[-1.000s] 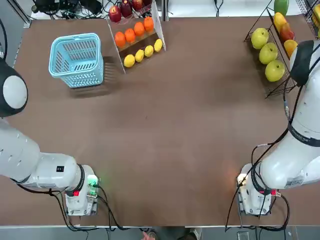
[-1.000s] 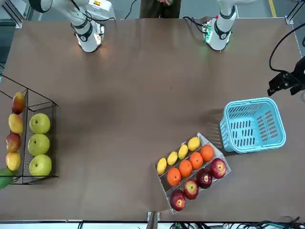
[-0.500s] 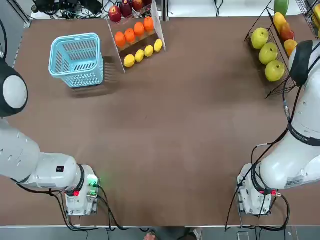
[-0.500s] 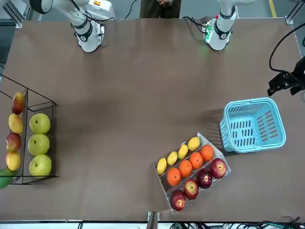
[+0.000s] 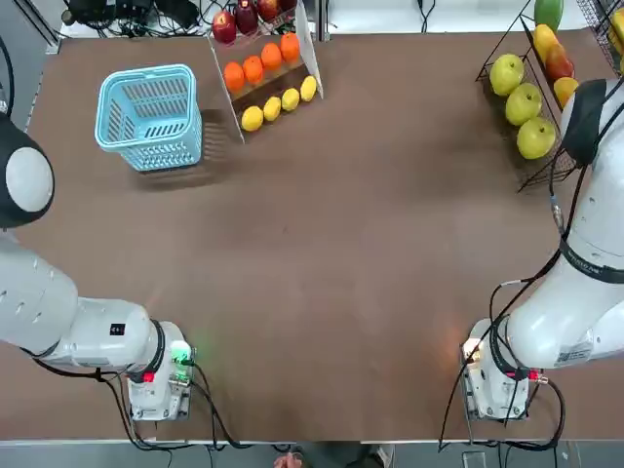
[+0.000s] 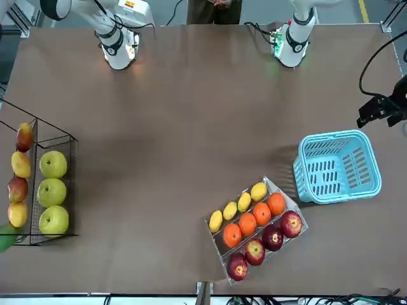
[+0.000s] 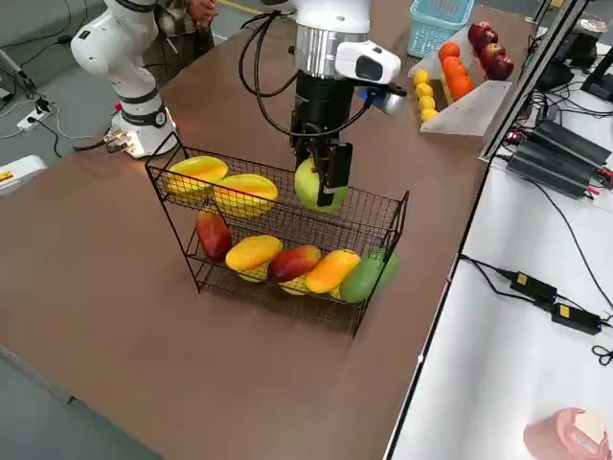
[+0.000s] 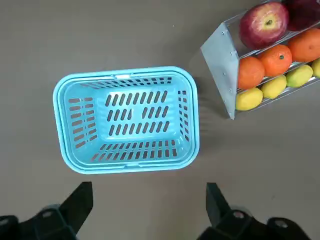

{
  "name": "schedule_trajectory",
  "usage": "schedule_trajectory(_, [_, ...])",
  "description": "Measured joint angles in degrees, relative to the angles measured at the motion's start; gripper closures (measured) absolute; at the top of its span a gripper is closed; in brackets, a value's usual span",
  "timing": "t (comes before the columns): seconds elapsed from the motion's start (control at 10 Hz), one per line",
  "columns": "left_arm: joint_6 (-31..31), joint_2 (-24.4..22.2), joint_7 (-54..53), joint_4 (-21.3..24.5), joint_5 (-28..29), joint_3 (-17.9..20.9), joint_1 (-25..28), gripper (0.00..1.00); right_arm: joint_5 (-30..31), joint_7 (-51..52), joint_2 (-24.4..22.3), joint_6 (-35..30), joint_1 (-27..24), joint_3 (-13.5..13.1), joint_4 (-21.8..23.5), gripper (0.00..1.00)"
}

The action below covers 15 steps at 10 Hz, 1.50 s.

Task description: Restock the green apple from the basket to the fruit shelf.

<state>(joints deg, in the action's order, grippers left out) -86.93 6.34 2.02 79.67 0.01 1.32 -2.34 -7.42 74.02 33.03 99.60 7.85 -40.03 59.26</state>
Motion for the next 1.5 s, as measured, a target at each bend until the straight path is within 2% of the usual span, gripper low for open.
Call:
schedule_trajectory(0.2, [-0.3,0.0,0.0,0.0,0.0,0.0,0.0,0.0,0.0,-1.9,0.0,0.0,0.2,0.0,0.0,0.1])
schedule_trajectory(0.3, [-0.4,0.0,0.0,0.0,0.0,0.0,0.0,0.0,0.0,-2.3,0.0,0.0,0.3,0.0,0.0,0.0])
schedule_trajectory(1.1, [-0.7,0.0,0.0,0.0,0.0,0.0,0.0,0.0,0.0,-6.5,-0.1,-5.8,0.3,0.0,-1.0,0.0])
schedule_trajectory(1.5, [-0.7,0.0,0.0,0.0,0.0,0.0,0.0,0.0,-0.1,-9.3,-1.6,-10.7,0.8,0.0,-3.6,0.0])
